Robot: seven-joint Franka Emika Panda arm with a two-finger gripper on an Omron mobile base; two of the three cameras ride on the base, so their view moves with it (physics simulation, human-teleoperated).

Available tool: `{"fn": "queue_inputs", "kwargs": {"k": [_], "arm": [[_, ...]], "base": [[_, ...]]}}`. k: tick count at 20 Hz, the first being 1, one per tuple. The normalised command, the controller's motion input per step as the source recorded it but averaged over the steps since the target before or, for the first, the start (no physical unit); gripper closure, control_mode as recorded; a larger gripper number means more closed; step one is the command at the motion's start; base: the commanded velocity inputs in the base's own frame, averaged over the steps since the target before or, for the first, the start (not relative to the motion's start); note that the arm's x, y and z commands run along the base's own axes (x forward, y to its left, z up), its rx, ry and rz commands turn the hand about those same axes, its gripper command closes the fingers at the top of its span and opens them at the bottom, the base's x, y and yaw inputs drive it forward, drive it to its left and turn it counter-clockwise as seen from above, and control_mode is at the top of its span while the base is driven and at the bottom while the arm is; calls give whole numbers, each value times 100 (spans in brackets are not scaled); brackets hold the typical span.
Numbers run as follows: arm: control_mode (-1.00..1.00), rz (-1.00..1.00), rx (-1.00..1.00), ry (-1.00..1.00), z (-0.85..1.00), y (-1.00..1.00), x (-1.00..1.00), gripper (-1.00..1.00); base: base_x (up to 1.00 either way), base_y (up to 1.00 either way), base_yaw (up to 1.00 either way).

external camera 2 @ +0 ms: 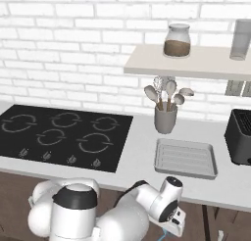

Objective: Pick the ladle from the drawer and place it on the counter.

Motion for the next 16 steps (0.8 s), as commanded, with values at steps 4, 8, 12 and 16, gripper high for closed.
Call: {"fn": "queue_inputs", "kwargs": {"k": [4,8,12,16], "arm": [[-100,0,3,0,-15,-23,0,-100],[-100,0,0,0,-8,-17,0,-100],[-100,0,0,0,-10,-3,0,-100],[-100,0,0,0,-9,0,0,-100]], "base": [[0,0,0],[0,0,0],[0,0,0],[0,0,0]]}}
